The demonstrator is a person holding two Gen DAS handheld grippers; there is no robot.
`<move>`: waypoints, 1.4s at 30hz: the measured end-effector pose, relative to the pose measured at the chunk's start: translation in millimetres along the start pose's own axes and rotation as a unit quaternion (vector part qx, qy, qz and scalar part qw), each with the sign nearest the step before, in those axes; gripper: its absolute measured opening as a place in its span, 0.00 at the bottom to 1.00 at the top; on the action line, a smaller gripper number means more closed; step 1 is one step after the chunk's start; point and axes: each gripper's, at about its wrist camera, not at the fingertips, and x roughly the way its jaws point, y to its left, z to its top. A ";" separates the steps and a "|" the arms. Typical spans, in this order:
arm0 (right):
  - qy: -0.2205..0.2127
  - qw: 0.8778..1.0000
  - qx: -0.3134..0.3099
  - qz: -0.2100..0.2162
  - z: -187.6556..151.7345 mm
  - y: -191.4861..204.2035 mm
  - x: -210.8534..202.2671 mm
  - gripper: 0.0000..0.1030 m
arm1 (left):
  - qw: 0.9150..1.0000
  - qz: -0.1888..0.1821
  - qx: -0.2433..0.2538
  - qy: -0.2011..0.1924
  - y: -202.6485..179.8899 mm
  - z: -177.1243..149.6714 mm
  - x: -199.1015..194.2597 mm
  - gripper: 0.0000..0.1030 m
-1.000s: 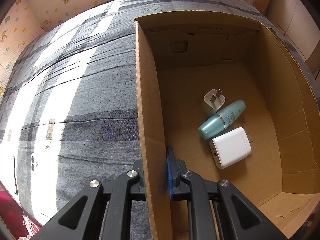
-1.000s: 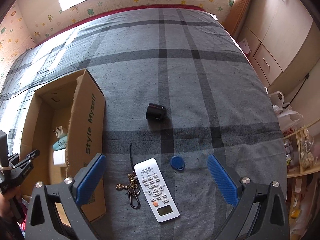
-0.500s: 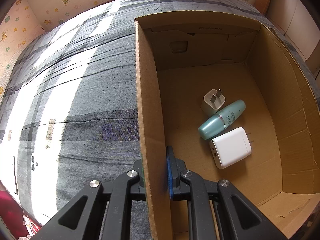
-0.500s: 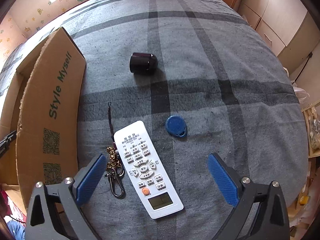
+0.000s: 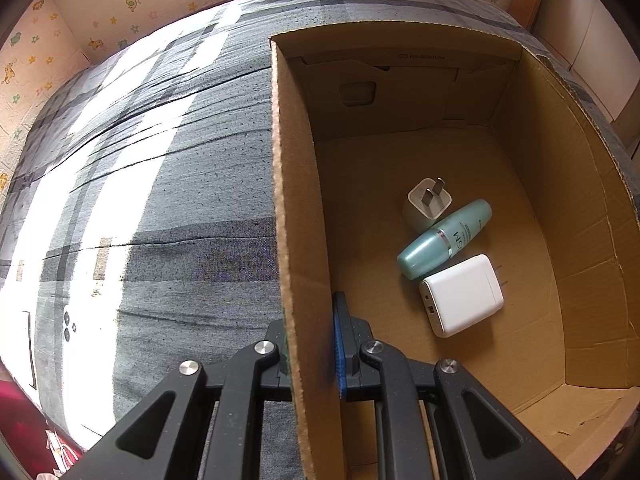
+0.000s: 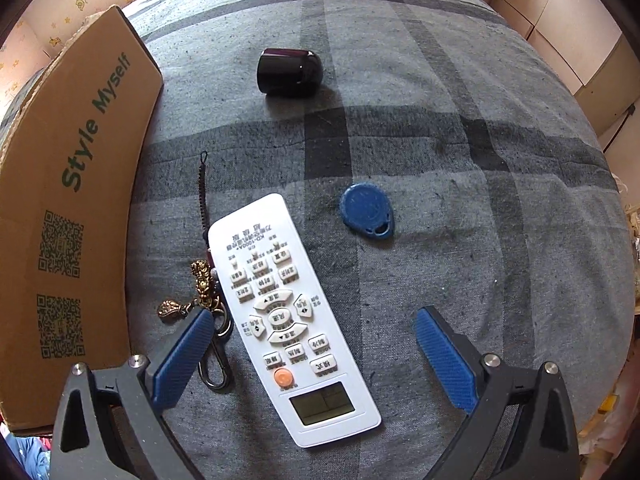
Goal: Organize rigid objects
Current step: 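Withdraw the right gripper from the box toward the white remote, then grasp the white remote control with the right gripper, then carry the white remote with the right gripper into the box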
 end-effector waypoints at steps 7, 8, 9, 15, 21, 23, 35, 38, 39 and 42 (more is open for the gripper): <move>0.010 1.000 0.002 0.006 6.9 1.7 8.2 0.81 | 1.000 0.001 0.000 0.000 1.6 0.5 -0.8 0.13; 0.012 1.000 0.000 0.009 8.1 2.8 9.5 0.78 | 1.000 0.000 -0.001 0.000 1.7 0.6 -0.8 0.13; 0.014 1.000 -0.002 0.009 9.6 5.0 11.4 0.70 | 1.000 0.000 -0.001 0.000 1.8 0.7 -1.2 0.13; 0.005 0.999 -0.032 -0.010 11.7 23.5 13.5 0.51 | 1.000 0.000 -0.002 0.000 1.9 0.2 -1.1 0.13; -0.001 1.000 -0.026 -0.005 8.6 28.9 10.3 0.49 | 1.000 0.000 -0.002 0.000 2.1 -0.2 -0.7 0.13; -0.004 1.000 -0.024 0.001 7.0 29.8 5.6 0.49 | 1.000 0.000 -0.002 0.000 2.0 -0.1 -0.8 0.13; -0.030 0.999 -0.027 0.004 11.9 36.3 -36.5 0.48 | 1.000 0.000 -0.001 0.000 1.4 0.0 -0.5 0.13; -0.039 0.999 -0.033 0.004 19.7 35.2 -46.5 0.48 | 1.000 0.000 -0.001 0.000 1.4 -0.1 -0.5 0.13; -0.041 0.999 -0.035 0.005 21.2 36.4 -50.2 0.48 | 1.000 0.000 -0.001 0.000 1.3 0.0 -0.4 0.13; -0.050 0.998 -0.044 0.007 24.3 36.5 -71.3 0.48 | 1.000 0.000 0.000 0.000 1.3 0.2 -0.5 0.13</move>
